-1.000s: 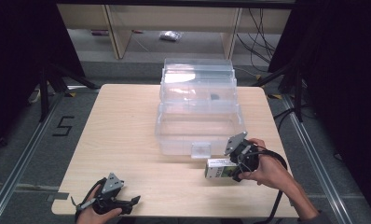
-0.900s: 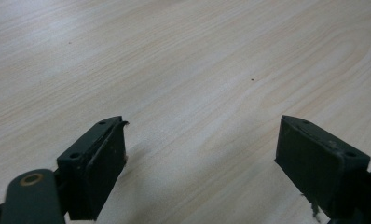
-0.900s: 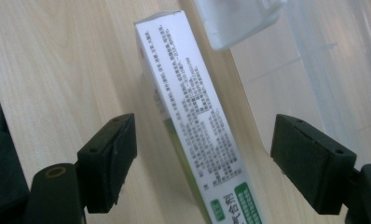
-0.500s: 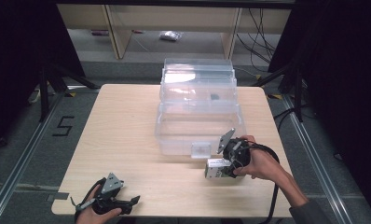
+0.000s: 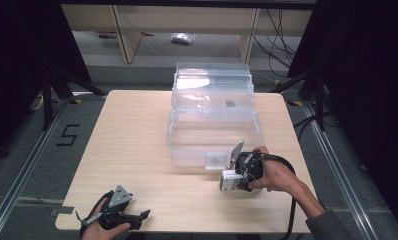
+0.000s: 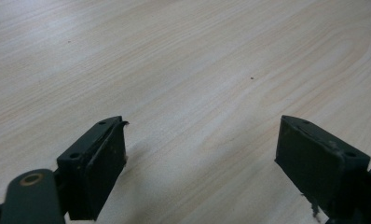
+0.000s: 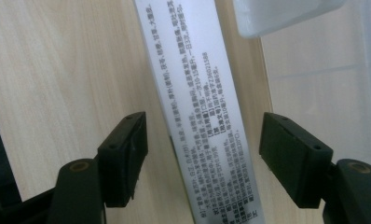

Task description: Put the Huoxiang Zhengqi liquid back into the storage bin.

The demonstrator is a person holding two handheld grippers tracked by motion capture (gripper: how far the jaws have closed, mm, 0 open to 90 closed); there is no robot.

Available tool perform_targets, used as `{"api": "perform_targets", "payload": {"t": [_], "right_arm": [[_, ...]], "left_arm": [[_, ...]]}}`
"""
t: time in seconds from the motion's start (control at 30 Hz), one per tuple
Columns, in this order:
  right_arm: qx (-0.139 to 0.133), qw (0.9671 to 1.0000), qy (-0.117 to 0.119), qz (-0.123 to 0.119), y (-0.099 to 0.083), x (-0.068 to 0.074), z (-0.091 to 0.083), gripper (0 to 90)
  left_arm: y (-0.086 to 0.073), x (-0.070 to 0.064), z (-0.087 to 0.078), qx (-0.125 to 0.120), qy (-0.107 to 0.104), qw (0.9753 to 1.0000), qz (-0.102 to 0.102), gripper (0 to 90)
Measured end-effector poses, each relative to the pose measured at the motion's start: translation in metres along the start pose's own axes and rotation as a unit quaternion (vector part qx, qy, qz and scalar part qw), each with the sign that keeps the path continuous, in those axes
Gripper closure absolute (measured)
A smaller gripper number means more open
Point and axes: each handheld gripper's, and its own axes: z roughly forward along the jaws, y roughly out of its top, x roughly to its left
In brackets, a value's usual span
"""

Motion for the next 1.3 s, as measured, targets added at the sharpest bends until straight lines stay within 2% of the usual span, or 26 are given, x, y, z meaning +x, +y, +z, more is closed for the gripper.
{"api": "perform_targets", "payload": {"t": [0.03, 0.07, 0.1, 0.17, 0.2, 0.23, 0.27, 0.43, 0.47, 0.53, 0.57, 0.6, 0.67, 0.77, 0.8, 0.83, 0.87, 0.9, 0.97, 1.0, 1.07, 1.13, 1.17, 1.23, 1.27, 1.3], "right_arm": [[0.007, 0.9999, -0.003, 0.013, 0.0, 0.001, 0.0, 34.7], [0.007, 0.9999, -0.003, 0.013, 0.0, 0.001, 0.0, 34.7], [0.011, 0.9999, -0.004, 0.009, 0.0, 0.0, 0.001, 34.9], [0.014, 0.9999, 0.003, -0.006, 0.0, -0.002, 0.004, 37.0], [0.021, 0.9997, 0.005, 0.007, 0.0, -0.001, 0.004, 37.7], [0.021, 0.9998, 0.004, 0.006, 0.0, -0.001, 0.005, 38.4], [0.022, 0.9997, 0.004, 0.002, 0.0, -0.001, 0.006, 39.4], [0.03, 0.9995, 0.007, -0.01, 0.0, -0.002, 0.009, 42.1], [0.031, 0.9994, 0.01, -0.014, 0.001, -0.003, 0.01, 43.1], [0.033, 0.9993, 0.011, -0.014, 0.001, -0.003, 0.011, 43.8], [0.035, 0.9991, 0.014, -0.02, 0.002, -0.004, 0.011, 44.5], [0.037, 0.9991, 0.013, -0.016, 0.002, -0.004, 0.012, 45.9], [0.042, 0.9987, 0.016, -0.022, 0.002, -0.004, 0.014, 47.1], [0.046, 0.9984, 0.019, -0.027, 0.002, -0.005, 0.016, 47.7], [0.057, 0.9982, 0.02, -0.009, 0.003, -0.002, 0.015, 48.5], [0.058, 0.9981, 0.019, -0.012, 0.003, -0.003, 0.016, 49.6], [0.055, 0.9981, 0.022, -0.018, 0.003, -0.004, 0.017, 50.5], [0.054, 0.9976, 0.025, -0.036, 0.003, -0.006, 0.018, 51.6], [0.065, 0.9973, 0.03, -0.014, 0.004, -0.004, 0.018, 54.9], [0.065, 0.9972, 0.031, -0.017, 0.004, -0.004, 0.018, 55.2], [0.069, 0.9971, 0.03, -0.015, 0.004, -0.004, 0.018, 55.8], [0.063, 0.9969, 0.033, -0.033, 0.003, -0.006, 0.02, 58.0], [0.063, 0.9969, 0.033, -0.033, 0.003, -0.006, 0.02, 58.0], [0.074, 0.9964, 0.032, -0.026, 0.005, -0.004, 0.018, 59.5], [0.074, 0.9957, 0.033, -0.043, 0.005, -0.003, 0.017, 62.9], [0.08, 0.9955, 0.033, -0.039, 0.006, -0.002, 0.016, 63.9]], "left_arm": [[0.0, 0.0, 0.0, 0.002, -0.002, 1.0, 0.003, 15.4], [0.0, 0.0, 0.0, 0.002, -0.002, 1.0, 0.003, 15.4], [0.001, 0.002, -0.002, 0.014, -0.002, 0.9997, 0.018, 15.4], [0.0, 0.0, 0.0, 0.001, -0.004, 1.0, 0.001, 15.4], [0.0, 0.0, 0.0, 0.002, 0.001, 1.0, 0.003, 15.4], [0.0, 0.0, -0.001, 0.005, -0.004, 1.0, 0.006, 15.4], [0.0, -0.001, 0.0, -0.005, -0.004, 1.0, -0.004, 15.4], [0.0, 0.0, 0.0, 0.0, -0.004, 1.0, -0.001, 15.4], [0.001, 0.001, -0.002, 0.016, -0.003, 0.9997, 0.018, 15.4], [0.0, 0.001, -0.002, 0.014, -0.005, 0.9998, 0.015, 15.4], [0.0, 0.0, 0.0, 0.003, -0.004, 1.0, 0.003, 15.4], [0.0, 0.0, 0.0, 0.001, -0.002, 1.0, 0.0, 15.4], [0.0, 0.0, -0.001, 0.006, -0.005, 1.0, 0.006, 15.4], [0.0, 0.0, 0.0, 0.003, -0.005, 1.0, 0.001, 15.4], [0.0, 0.0, 0.0, 0.0, -0.004, 1.0, 0.0, 15.4], [0.0, -0.002, 0.0, -0.005, -0.004, 1.0, -0.006, 15.4], [0.0, -0.002, 0.0, -0.004, -0.004, 1.0, -0.006, 15.4], [0.0, 0.0, -0.001, 0.008, -0.004, 0.9999, 0.007, 15.4], [0.0, 0.002, -0.002, 0.013, -0.005, 0.9998, 0.013, 15.4], [0.0, -0.001, -0.001, 0.001, -0.003, 1.0, 0.0, 15.4], [0.0, 0.0, -0.001, 0.006, -0.001, 1.0, 0.005, 15.4], [0.0, 0.001, -0.002, 0.011, -0.003, 0.9999, 0.01, 15.4], [-0.001, 0.0, -0.001, 0.003, -0.004, 1.0, 0.003, 15.4], [0.0, 0.0, -0.001, 0.007, -0.002, 0.9999, 0.007, 15.5], [-0.001, 0.001, -0.002, 0.011, -0.003, 0.9999, 0.01, 15.4], [-0.001, 0.001, -0.002, 0.01, -0.002, 0.9999, 0.011, 15.4]]}}
